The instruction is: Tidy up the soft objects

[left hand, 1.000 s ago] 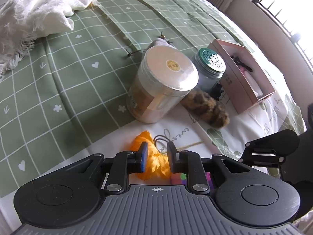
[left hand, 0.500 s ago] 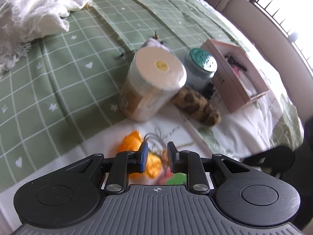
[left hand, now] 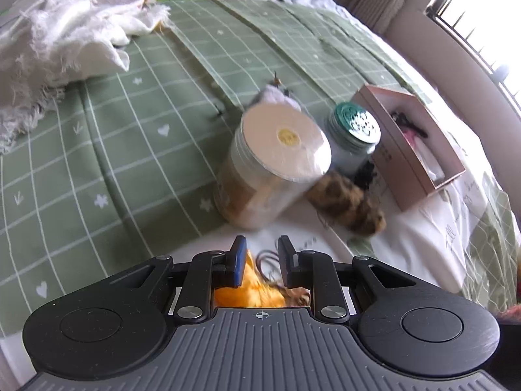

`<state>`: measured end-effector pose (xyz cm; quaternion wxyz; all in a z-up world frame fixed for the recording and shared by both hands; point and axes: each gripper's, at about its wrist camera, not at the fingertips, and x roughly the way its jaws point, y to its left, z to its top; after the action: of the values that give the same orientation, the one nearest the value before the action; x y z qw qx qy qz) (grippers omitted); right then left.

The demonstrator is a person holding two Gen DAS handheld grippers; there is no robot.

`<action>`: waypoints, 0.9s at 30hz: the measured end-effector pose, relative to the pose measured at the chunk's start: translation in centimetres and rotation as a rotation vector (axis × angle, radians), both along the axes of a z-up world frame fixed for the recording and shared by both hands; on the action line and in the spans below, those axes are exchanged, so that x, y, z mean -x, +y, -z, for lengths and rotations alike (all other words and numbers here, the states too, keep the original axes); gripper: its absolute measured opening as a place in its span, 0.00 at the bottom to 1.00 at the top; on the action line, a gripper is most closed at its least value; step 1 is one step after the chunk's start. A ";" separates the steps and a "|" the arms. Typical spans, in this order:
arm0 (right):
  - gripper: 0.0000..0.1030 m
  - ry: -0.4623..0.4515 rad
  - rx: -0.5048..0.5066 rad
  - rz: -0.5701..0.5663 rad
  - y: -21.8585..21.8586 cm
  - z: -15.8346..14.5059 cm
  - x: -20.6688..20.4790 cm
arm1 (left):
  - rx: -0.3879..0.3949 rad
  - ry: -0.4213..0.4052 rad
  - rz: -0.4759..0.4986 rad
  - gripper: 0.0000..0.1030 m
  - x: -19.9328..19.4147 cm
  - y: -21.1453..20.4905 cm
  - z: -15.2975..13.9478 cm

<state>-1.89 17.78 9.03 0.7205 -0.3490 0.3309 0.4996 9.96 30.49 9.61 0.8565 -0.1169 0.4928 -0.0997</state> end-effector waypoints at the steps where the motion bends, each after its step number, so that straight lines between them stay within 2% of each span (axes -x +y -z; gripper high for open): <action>1: 0.63 -0.086 0.014 -0.059 0.4 0.6 1.2 | -0.004 -0.002 -0.001 0.23 -0.1 0.2 0.0; 3: 0.61 -0.213 0.048 -0.126 0.2 1.6 2.5 | -0.003 0.006 -0.006 0.23 -0.1 0.6 0.0; 5: 0.60 -0.245 0.077 -0.120 -0.9 2.2 2.2 | -0.005 0.009 0.000 0.23 0.1 0.7 0.1; 9: 0.61 -0.175 0.109 0.020 -5.4 2.7 -0.8 | -0.043 0.016 0.059 0.23 0.5 0.0 0.7; 13: 0.61 -0.212 0.193 0.123 -8.3 4.0 -3.2 | -0.084 0.005 0.144 0.23 0.5 -1.4 1.0; 14: 0.61 -0.199 0.194 0.140 -8.9 4.0 -3.7 | -0.097 -0.004 0.180 0.23 0.5 -2.0 1.0; 16: 0.61 -0.117 0.175 0.168 -9.6 4.0 -4.5 | -0.137 -0.014 0.287 0.23 0.5 -3.3 1.0; 19: 0.61 -0.043 0.165 0.156 -9.8 4.4 -4.4 | -0.273 -0.002 0.475 0.26 0.7 -5.4 1.9; 21: 0.61 -0.048 0.183 0.125 -9.7 5.3 -3.5 | -0.372 -0.006 0.531 0.25 0.9 -6.1 2.6; 23: 0.61 -0.076 0.176 0.107 -9.9 5.9 -2.6 | -0.390 -0.011 0.533 0.25 0.6 -6.0 2.9; 25: 0.66 -0.086 0.157 0.119 -10.1 6.3 -2.5 | -0.351 0.000 0.501 0.26 0.1 -5.7 2.8; 27: 0.72 -0.062 0.140 0.168 -10.5 6.6 -2.9 | -0.395 0.005 0.466 0.27 -0.4 -5.8 2.9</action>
<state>0.99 7.30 2.46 0.7436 -0.3845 0.3706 0.4024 10.34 24.69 6.71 0.8154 0.1681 0.5182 -0.1956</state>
